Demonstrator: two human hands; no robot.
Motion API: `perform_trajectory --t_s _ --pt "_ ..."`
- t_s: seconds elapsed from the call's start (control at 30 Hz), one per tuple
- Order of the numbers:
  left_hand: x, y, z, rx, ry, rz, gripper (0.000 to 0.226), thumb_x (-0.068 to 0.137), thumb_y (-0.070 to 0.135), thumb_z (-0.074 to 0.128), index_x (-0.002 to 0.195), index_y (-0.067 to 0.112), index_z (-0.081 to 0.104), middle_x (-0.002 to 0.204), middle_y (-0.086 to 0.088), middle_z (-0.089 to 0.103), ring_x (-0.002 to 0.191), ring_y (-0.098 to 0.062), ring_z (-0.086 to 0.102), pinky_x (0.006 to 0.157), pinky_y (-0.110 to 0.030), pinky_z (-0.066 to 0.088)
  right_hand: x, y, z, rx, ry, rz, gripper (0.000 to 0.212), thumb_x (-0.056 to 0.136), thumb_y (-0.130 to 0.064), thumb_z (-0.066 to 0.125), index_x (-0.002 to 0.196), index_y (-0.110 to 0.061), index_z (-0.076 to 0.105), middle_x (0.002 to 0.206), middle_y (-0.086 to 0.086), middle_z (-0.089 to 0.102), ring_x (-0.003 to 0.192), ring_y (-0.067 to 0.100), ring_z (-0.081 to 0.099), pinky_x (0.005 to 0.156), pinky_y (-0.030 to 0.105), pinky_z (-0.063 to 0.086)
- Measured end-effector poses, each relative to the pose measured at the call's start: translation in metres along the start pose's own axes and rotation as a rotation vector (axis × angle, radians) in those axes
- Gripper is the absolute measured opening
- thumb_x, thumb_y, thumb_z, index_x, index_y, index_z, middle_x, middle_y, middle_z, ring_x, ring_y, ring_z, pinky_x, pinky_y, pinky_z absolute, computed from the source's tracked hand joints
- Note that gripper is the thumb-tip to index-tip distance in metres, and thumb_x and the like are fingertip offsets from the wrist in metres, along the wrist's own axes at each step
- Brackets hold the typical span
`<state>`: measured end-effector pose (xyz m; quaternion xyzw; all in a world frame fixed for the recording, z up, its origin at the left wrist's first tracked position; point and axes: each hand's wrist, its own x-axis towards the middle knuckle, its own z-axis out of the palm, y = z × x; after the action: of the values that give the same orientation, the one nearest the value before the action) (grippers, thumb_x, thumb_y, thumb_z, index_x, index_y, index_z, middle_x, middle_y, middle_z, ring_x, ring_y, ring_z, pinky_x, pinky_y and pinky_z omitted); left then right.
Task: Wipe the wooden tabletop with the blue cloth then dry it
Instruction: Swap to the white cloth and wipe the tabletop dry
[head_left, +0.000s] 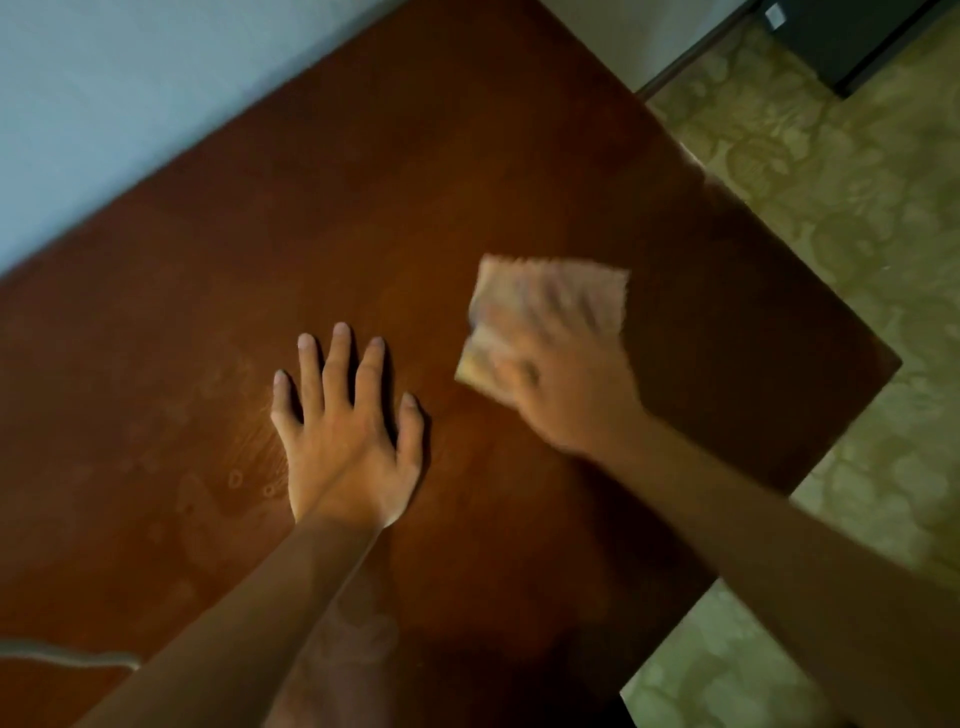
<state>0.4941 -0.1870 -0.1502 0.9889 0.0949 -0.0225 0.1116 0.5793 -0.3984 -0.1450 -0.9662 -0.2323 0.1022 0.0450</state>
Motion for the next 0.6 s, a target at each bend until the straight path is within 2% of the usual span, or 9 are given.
perform_trajectory --t_s 0.07,0.13,0.2,0.3,0.37,0.4,0.43,0.5,0.6 --pt "0.000 0.000 -0.001 -0.009 0.000 -0.002 0.060 0.102 0.051 0.026 0.153 0.020 0.030 0.166 -0.009 0.019 0.155 -0.031 0.002 0.122 -0.055 0.003 0.027 0.032 -0.015 -0.023 0.049 0.161 0.059 0.107 -0.054 0.019 0.162 -0.033 0.020 0.167 0.014 0.027 0.154 0.039 0.021 0.124 0.058 0.018" --pt "0.000 0.000 -0.001 -0.015 0.001 0.001 0.060 0.102 0.051 0.026 0.153 0.020 0.030 0.166 -0.009 0.019 0.155 -0.031 0.002 0.122 -0.055 0.003 0.036 0.035 -0.017 0.012 0.102 0.288 0.060 0.106 -0.057 0.019 0.161 -0.032 0.022 0.167 0.014 0.026 0.154 0.040 0.019 0.124 0.056 0.015" --pt "0.000 0.000 -0.002 -0.016 -0.003 0.001 0.061 0.102 0.051 0.026 0.153 0.020 0.031 0.166 -0.009 0.019 0.155 -0.031 0.002 0.122 -0.056 0.004 0.016 0.000 -0.006 0.004 0.114 0.231 0.059 0.105 -0.056 0.015 0.161 -0.036 0.023 0.167 0.012 0.027 0.154 0.038 0.021 0.123 0.055 0.017" --pt "0.000 0.000 -0.002 -0.024 0.012 0.010 0.060 0.101 0.049 0.027 0.153 0.019 0.032 0.166 -0.009 0.020 0.155 -0.032 0.004 0.122 -0.056 0.005 -0.039 -0.051 0.015 0.094 0.090 0.041 0.054 0.104 -0.054 0.027 0.157 -0.042 0.031 0.168 0.005 0.027 0.157 0.032 0.018 0.125 0.053 0.013" --pt "0.000 0.000 -0.002 -0.028 0.013 0.010 0.061 0.101 0.050 0.027 0.153 0.019 0.032 0.166 -0.009 0.020 0.155 -0.031 0.003 0.122 -0.055 0.004 -0.048 -0.046 0.014 0.104 0.023 -0.047 0.054 0.104 -0.053 0.030 0.156 -0.042 0.029 0.169 0.004 0.025 0.158 0.029 0.014 0.128 0.052 0.010" --pt "0.001 0.000 -0.002 -0.029 0.015 0.007 0.062 0.100 0.051 0.027 0.153 0.020 0.032 0.166 -0.008 0.019 0.155 -0.031 0.003 0.122 -0.055 0.003 -0.040 -0.032 0.010 0.084 0.018 -0.045 0.055 0.104 -0.053 0.027 0.157 -0.039 0.028 0.168 0.006 0.028 0.157 0.032 0.019 0.126 0.054 0.015" --pt "0.001 0.000 -0.001 -0.029 0.015 0.007 0.062 0.100 0.052 0.027 0.153 0.020 0.032 0.166 -0.008 0.019 0.155 -0.030 0.002 0.122 -0.055 0.002 -0.028 -0.014 0.004 0.046 0.013 0.002 0.058 0.104 -0.053 0.020 0.159 -0.037 0.026 0.167 0.010 0.029 0.155 0.035 0.023 0.124 0.057 0.019" --pt "0.001 -0.001 0.000 -0.033 0.021 0.009 0.062 0.100 0.052 0.027 0.153 0.021 0.031 0.166 -0.008 0.019 0.155 -0.030 0.002 0.122 -0.055 0.002 0.002 0.025 -0.009 -0.064 -0.005 0.175 0.066 0.102 -0.056 0.005 0.162 -0.033 0.020 0.168 0.013 0.023 0.155 0.037 0.020 0.124 0.056 0.018" --pt "0.001 -0.002 0.002 -0.041 0.041 0.017 0.061 0.100 0.052 0.028 0.152 0.020 0.032 0.165 -0.008 0.020 0.155 -0.032 0.004 0.122 -0.056 0.003 0.015 0.037 -0.016 0.000 0.084 0.344 0.060 0.108 -0.055 0.018 0.162 -0.029 0.022 0.168 0.014 0.022 0.155 0.039 0.017 0.125 0.055 0.015"
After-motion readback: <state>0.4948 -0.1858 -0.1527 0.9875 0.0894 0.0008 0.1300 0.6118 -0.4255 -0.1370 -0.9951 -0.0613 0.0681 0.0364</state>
